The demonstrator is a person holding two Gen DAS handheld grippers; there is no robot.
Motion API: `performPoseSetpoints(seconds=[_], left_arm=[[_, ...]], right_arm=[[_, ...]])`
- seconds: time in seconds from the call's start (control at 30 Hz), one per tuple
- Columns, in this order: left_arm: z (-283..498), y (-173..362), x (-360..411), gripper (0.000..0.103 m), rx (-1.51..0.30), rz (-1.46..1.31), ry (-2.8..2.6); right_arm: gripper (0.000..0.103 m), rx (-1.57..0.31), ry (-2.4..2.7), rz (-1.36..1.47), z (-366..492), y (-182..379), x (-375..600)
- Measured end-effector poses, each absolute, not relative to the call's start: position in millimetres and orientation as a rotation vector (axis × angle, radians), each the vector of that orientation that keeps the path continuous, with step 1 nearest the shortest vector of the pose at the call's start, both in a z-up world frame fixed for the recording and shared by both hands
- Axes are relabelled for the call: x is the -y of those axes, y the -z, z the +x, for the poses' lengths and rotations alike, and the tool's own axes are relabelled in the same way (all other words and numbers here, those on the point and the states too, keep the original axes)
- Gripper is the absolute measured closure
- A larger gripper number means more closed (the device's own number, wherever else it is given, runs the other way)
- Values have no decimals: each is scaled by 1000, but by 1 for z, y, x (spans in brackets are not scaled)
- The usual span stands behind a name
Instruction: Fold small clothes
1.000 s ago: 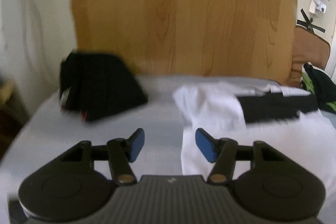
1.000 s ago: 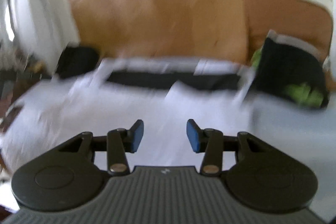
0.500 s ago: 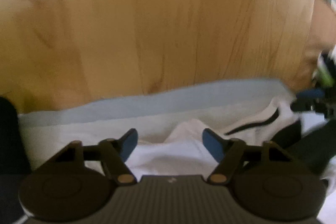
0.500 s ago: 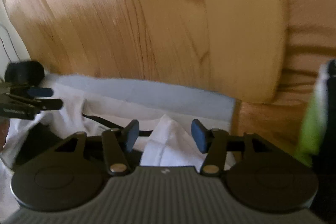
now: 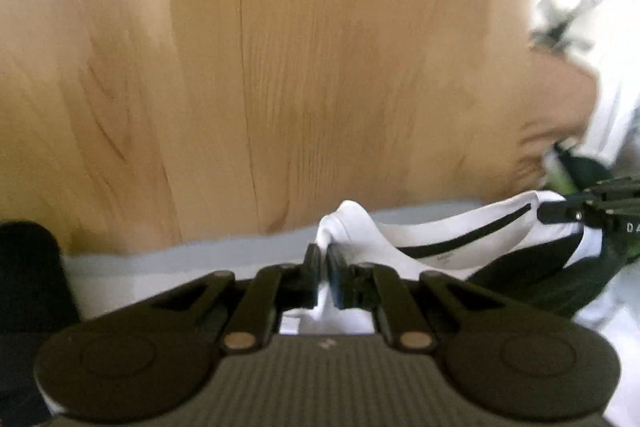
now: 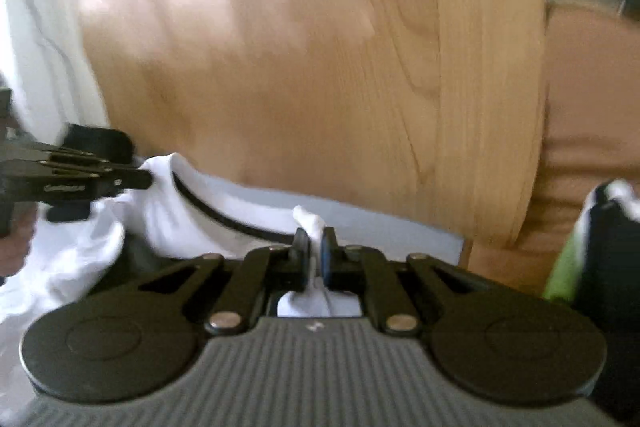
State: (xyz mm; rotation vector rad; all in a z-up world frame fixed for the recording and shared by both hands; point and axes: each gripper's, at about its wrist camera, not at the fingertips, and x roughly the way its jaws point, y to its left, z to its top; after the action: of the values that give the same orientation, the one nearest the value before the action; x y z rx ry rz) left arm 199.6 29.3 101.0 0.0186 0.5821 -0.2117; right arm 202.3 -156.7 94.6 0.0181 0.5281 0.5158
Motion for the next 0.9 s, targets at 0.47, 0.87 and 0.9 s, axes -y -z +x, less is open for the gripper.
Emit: performPoseSetpoints(seconds=[0.47,0.87,0.9], left_arm=[[-66,-43,-40,97,-507,-36,311],[-114,-58,-99,56,-408,-162,276],[-108,-63,-109,55,-401,-184,238]], right_arm=[[94,-451,-485,15,-60,-55,161],[46,-387,-431,90,-83,-75,185],[33,-345,-385,143,-78,-83,197]])
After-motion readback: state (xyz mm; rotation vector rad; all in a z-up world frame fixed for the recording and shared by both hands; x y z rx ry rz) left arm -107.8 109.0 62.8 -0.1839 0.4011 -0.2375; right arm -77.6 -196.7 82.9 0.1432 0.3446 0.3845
